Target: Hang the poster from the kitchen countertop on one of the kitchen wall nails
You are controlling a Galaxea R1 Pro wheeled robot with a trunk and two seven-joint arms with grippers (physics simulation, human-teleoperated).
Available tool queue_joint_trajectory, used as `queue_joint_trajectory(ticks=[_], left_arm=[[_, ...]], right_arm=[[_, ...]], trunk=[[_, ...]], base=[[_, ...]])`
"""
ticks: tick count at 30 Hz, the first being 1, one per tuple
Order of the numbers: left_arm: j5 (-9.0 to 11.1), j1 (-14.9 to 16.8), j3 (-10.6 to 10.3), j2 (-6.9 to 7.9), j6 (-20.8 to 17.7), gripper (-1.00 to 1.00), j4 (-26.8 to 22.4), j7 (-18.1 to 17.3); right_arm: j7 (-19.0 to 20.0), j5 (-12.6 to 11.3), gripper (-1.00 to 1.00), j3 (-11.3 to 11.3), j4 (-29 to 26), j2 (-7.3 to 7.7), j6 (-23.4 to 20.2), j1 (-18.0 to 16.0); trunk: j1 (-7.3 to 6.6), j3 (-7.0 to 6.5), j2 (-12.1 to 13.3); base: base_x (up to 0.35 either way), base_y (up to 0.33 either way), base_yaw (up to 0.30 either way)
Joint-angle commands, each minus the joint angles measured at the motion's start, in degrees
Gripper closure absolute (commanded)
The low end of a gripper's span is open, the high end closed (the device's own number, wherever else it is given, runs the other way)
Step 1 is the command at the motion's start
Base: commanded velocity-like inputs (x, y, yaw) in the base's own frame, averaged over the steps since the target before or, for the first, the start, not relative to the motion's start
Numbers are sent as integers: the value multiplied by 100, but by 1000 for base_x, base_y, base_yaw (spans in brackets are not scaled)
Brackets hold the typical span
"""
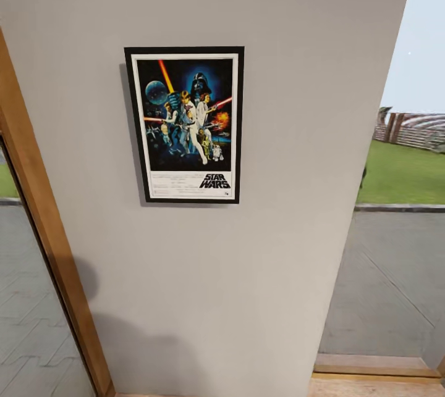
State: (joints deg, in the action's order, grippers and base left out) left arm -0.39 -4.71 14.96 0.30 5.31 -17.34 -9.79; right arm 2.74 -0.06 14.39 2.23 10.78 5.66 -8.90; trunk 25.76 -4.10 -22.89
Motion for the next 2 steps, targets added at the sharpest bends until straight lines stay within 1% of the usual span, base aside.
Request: queue_joint_trajectory(ticks=[1,2], left_arm=[[-5,-3,42,-3,3,-100,-6,-43],[-5,-3,42,-5,4,-100,-6,-45]], right_arm=[[25,-2,-100,39,24,4,41,-7],[27,-2,-100,39,23,3,41,-7]], trunk=[[2,0,-3],[2,0,-3]], base=[[0,0,0],[0,0,0]])
